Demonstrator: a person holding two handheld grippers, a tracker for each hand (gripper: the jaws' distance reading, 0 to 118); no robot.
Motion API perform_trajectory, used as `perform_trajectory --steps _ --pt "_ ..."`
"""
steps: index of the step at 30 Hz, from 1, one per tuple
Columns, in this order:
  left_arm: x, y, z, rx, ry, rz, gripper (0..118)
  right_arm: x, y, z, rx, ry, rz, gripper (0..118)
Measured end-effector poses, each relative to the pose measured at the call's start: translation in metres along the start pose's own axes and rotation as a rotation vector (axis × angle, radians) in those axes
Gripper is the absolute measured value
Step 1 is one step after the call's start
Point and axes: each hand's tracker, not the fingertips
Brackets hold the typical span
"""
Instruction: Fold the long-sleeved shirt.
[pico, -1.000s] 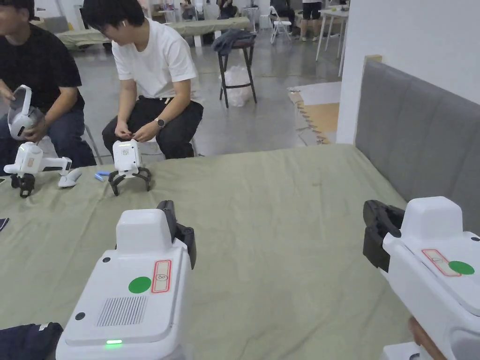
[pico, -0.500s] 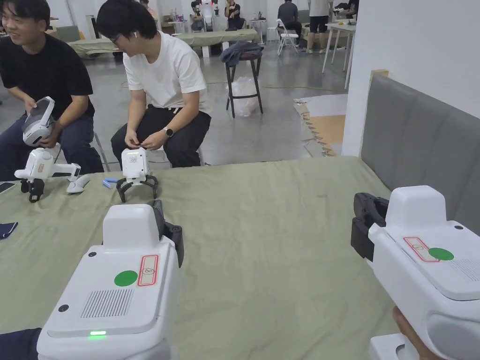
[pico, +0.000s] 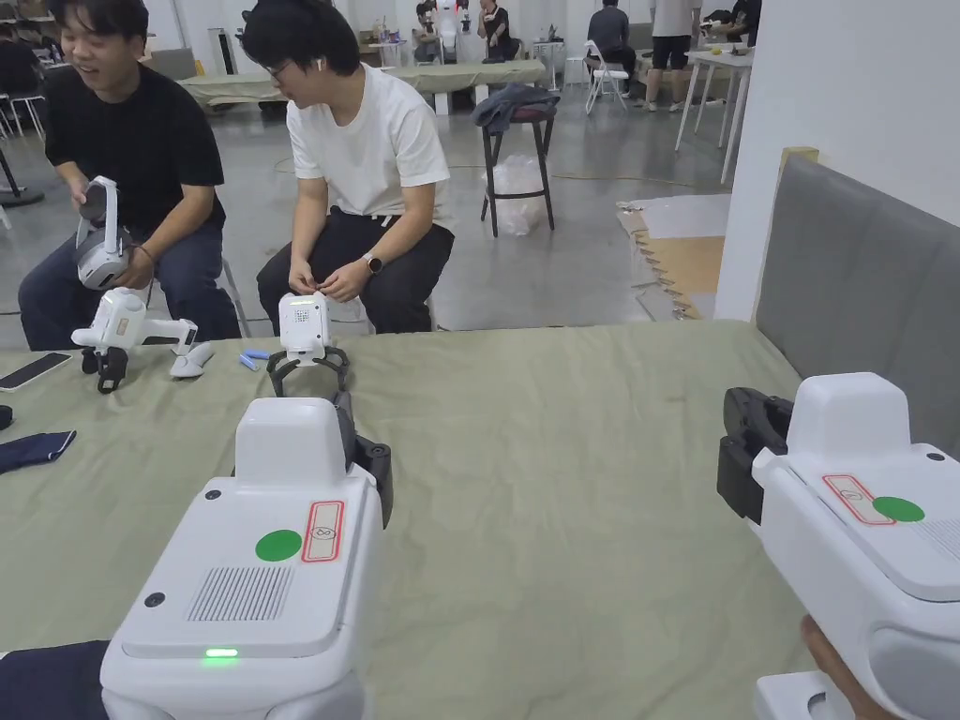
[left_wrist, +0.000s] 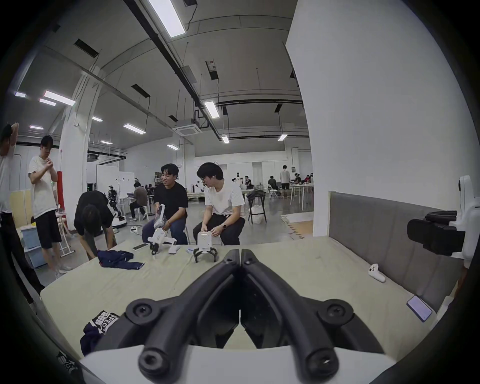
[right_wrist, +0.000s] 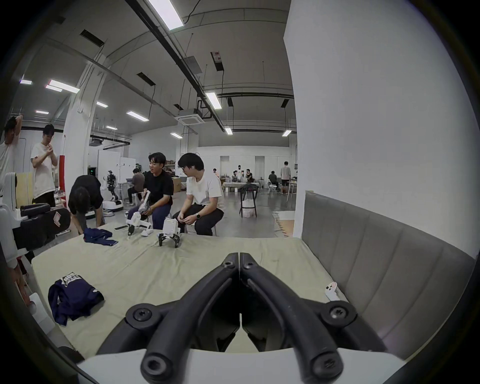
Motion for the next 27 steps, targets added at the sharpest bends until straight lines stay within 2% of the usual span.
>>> perform_trajectory --steps 8,9,10,11,12,13,14,15,16,19,27 --pt "0.002 -0.002 0.001 -0.017 -0.034 0.001 3 -0.005 -0.003 0.001 -0.006 0.004 0.001 0" --pt "0.003 -0.002 0.001 -0.020 -0.033 -0.002 4 -0.006 -0.003 0.001 -0.007 0.006 -0.002 0" --pt "0.003 -0.001 0.001 -0.021 -0.038 -0.004 12 -0.006 -0.003 0.001 -0.004 0.013 -0.007 0" --pt "0.004 -0.001 0.001 -0.030 -0.045 -0.011 29 -0.006 -0.003 0.003 0.003 0.022 -0.009 11" --pt "0.005 -0.001 -0.001 -0.046 -0.039 -0.023 71 -0.006 -0.003 0.003 0.004 0.021 -0.009 50" --pt "0.006 -0.002 -0.004 -0.063 -0.030 -0.030 100 -0.007 -0.003 0.001 0.000 0.017 -0.009 87" --pt "0.005 -0.003 -0.005 -0.062 -0.020 -0.023 110 -0.008 -0.004 0.000 -0.005 0.012 -0.011 116" --pt "0.003 -0.001 0.000 -0.002 -0.025 -0.005 106 -0.006 -0.005 0.004 0.016 0.029 -0.027 118" --pt "0.002 -0.001 -0.001 -0.027 -0.029 -0.008 106 -0.004 -0.002 0.005 0.055 -0.001 -0.019 118" --pt "0.001 0.000 -0.002 -0.031 -0.022 -0.014 109 -0.003 0.002 0.005 0.047 0.030 -0.012 118" --pt "0.001 0.005 0.000 -0.015 -0.010 -0.004 109 -0.005 0.008 0.009 0.073 0.023 -0.004 118"
